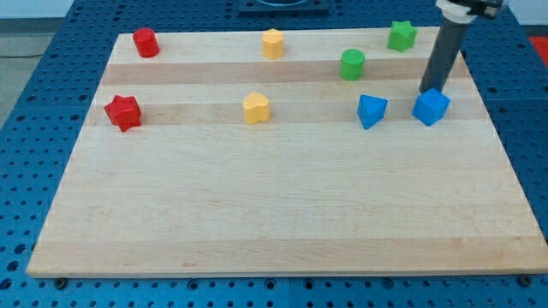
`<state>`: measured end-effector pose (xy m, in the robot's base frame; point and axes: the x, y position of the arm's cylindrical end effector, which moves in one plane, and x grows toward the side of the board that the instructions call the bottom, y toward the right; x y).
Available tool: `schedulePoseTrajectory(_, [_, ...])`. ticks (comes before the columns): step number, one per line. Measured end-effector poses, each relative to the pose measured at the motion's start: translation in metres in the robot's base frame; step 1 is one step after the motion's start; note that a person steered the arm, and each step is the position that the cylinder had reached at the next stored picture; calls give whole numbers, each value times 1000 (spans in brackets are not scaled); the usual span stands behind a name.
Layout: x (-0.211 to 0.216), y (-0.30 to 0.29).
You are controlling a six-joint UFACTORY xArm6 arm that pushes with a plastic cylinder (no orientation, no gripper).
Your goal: Push the blue triangle vertically below the yellow heart
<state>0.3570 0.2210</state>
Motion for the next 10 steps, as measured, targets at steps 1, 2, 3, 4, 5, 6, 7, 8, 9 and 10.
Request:
schedulePoseTrajectory(1, [1, 0])
schedulePoseTrajectory(2, [1, -3])
schedulePoseTrajectory(3, [1, -19])
schedulePoseTrajectory(4, [2, -41])
schedulePoseTrajectory(5, [15, -61])
schedulePoseTrajectory(6, [33, -80])
schedulePoseTrajectory(7, [44, -106])
schedulePoseTrajectory(8, [48, -137])
schedulePoseTrajectory(9, [68, -159])
schedulePoseTrajectory(10, [92, -178])
